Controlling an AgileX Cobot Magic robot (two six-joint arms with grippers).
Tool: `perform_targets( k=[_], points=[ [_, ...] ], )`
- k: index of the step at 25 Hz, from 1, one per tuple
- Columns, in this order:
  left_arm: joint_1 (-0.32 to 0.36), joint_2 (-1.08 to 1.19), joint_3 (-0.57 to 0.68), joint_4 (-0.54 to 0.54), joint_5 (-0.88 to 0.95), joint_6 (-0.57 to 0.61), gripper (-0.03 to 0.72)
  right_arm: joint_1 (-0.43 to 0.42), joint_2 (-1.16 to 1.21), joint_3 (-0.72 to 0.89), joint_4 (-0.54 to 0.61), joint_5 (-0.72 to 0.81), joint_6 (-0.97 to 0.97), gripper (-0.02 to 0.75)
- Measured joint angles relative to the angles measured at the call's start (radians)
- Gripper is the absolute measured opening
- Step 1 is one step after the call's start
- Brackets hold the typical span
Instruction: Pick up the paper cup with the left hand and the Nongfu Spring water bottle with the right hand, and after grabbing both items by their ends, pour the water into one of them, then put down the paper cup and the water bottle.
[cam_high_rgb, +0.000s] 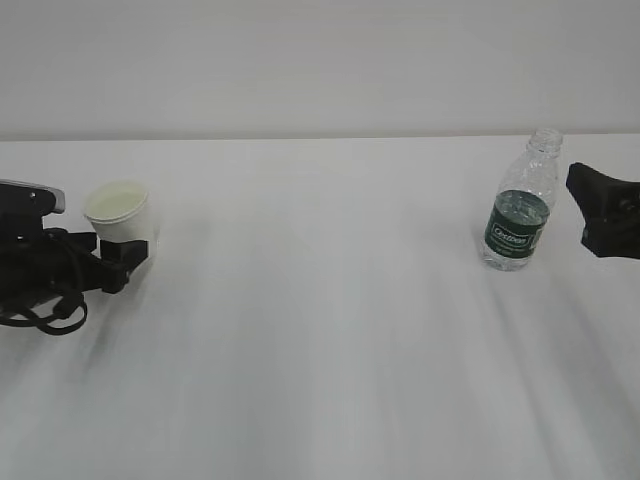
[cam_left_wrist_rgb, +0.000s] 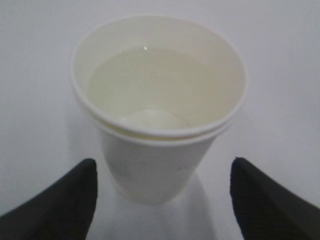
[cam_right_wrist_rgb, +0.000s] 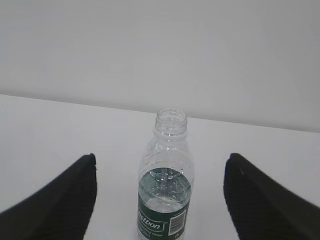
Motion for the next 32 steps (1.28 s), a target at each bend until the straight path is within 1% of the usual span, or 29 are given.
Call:
perform_targets(
  k=[8, 17, 22, 26, 32],
  points=[
    [0.0, -0.105, 0.063, -0.017, 0.033, -0.002, 0.595, 0.0, 0.0, 0.0, 0.0, 0.0, 0.0, 0.589],
    [0.0, -0.28, 0.069, -0.019, 0.133, -0.004, 0.593, 0.0, -0.029, 0.0, 0.0, 0.0, 0.0, 0.588],
    [0.0, -0.393, 0.071, -0.019, 0.22, -0.004, 0.589, 0.0, -0.072, 0.004, 0.0, 0.003, 0.0, 0.588],
    [0.0, -0.486, 0.074, -0.019, 0.284, -0.004, 0.589, 0.0, -0.124, 0.004, 0.002, 0.051, 0.0, 0.588],
    [0.0, -0.634, 0.076, -0.019, 0.376, -0.004, 0.588, 0.0, -0.256, 0.004, 0.042, 0.169, -0.029, 0.588]
  ],
)
